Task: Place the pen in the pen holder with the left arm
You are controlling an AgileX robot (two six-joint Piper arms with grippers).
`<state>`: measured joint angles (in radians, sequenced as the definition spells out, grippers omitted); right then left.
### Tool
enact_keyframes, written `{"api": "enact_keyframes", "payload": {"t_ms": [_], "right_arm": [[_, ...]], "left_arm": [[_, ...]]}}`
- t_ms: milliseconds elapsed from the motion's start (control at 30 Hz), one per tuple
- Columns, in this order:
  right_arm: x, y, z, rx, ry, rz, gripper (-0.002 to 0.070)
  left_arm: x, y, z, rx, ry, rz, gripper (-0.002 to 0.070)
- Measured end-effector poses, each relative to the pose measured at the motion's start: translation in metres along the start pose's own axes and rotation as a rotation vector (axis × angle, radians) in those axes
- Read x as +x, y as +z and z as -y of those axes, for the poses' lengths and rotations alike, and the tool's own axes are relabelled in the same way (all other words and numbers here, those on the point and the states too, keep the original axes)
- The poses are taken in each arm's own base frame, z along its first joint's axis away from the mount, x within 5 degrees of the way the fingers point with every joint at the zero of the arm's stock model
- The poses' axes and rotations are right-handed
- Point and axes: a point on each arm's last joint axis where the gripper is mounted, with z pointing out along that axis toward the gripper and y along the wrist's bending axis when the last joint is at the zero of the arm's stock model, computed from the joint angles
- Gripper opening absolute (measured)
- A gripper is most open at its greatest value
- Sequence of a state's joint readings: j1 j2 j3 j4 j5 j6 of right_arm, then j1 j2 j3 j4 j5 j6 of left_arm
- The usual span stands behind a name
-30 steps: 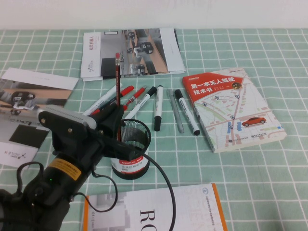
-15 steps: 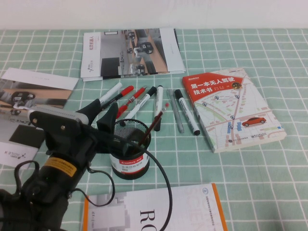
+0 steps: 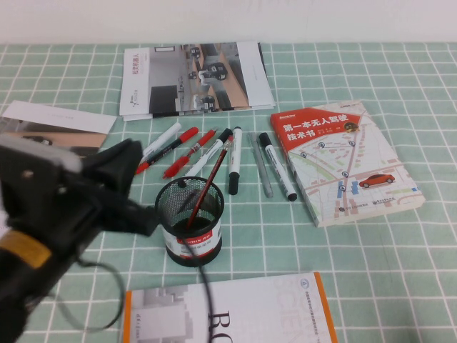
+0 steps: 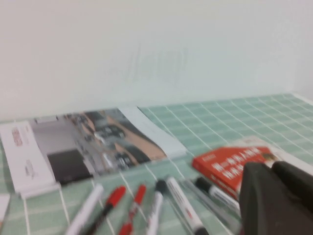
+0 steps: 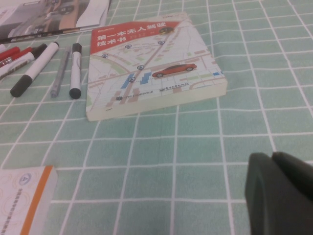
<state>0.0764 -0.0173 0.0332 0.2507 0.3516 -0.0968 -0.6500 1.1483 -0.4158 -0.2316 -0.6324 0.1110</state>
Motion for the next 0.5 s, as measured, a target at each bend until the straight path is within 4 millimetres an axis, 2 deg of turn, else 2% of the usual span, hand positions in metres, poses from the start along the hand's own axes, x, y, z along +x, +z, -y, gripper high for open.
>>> {"api": "enact_keyframes", "payload": {"t_ms": [167, 267, 367, 500], "right_arm": [[0.0, 0.0, 0.0, 0.0, 0.0, 0.0, -0.002], [0.0, 0.0, 0.0, 0.0, 0.0, 0.0, -0.002], [0.0, 0.0, 0.0, 0.0, 0.0, 0.0, -0.002], [0.0, 0.0, 0.0, 0.0, 0.0, 0.0, -0.002]], "left_arm": [[-0.019, -0.037, -0.001, 0.018, -0.042, -0.072, 0.0], [-0.026, -0.056, 0.0, 0.056, 0.014, -0.094, 0.0], [-0.027, -0.068, 0.002, 0.095, 0.076, -0.13, 0.0], [-0.03, -0.073, 0.002, 0.103, 0.11, -0.114, 0.0]]}}
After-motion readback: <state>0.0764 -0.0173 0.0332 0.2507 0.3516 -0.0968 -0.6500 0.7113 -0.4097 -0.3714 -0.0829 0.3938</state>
